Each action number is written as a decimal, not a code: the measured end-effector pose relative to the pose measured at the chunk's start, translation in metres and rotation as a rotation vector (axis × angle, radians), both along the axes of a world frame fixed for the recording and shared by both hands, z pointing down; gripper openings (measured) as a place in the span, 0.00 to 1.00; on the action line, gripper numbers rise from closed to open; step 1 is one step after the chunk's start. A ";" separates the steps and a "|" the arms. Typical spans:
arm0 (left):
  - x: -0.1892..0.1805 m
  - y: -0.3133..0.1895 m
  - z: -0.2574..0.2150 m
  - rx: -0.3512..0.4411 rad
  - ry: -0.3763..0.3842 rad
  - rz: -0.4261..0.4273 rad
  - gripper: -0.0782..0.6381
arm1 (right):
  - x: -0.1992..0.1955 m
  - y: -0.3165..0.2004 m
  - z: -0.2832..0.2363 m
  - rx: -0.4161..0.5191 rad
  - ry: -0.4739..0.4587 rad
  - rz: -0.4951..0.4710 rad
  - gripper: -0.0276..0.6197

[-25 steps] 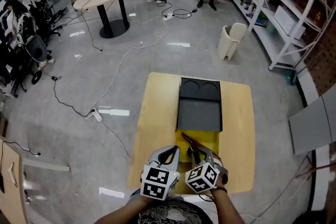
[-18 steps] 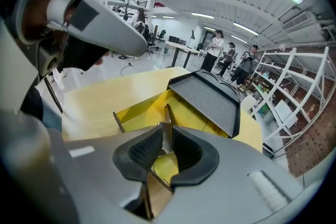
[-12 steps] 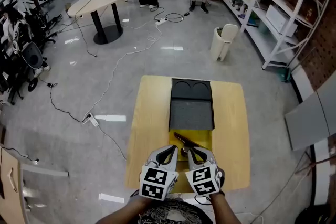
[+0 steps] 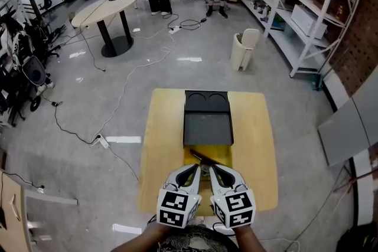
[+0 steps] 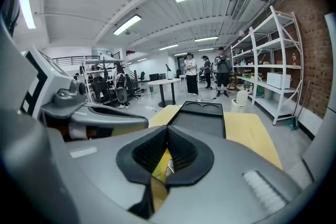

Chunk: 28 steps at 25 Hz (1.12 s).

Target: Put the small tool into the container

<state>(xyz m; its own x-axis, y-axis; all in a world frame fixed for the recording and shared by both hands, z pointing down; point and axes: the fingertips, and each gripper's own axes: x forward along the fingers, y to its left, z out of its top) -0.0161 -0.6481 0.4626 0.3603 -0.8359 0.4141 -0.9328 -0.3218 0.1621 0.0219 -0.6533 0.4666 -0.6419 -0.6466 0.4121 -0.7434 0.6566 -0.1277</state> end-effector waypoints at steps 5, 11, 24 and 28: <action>0.023 0.011 -0.009 0.012 -0.010 0.013 0.12 | 0.019 0.013 -0.010 -0.012 -0.042 0.005 0.05; 0.047 0.027 -0.011 0.020 -0.023 0.019 0.12 | 0.041 0.030 -0.011 -0.044 -0.084 0.000 0.05; 0.097 0.032 -0.017 0.027 -0.045 0.024 0.12 | 0.087 0.035 -0.015 -0.034 -0.089 -0.017 0.05; 0.106 0.033 -0.015 0.026 -0.048 0.023 0.12 | 0.096 0.037 -0.012 -0.038 -0.090 -0.020 0.05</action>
<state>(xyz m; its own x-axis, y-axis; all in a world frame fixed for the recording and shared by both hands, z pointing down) 0.0900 -0.6156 0.4472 0.3597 -0.8385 0.4093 -0.9317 -0.3468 0.1083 0.1183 -0.6166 0.4546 -0.6901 -0.6183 0.3762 -0.7146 0.6643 -0.2190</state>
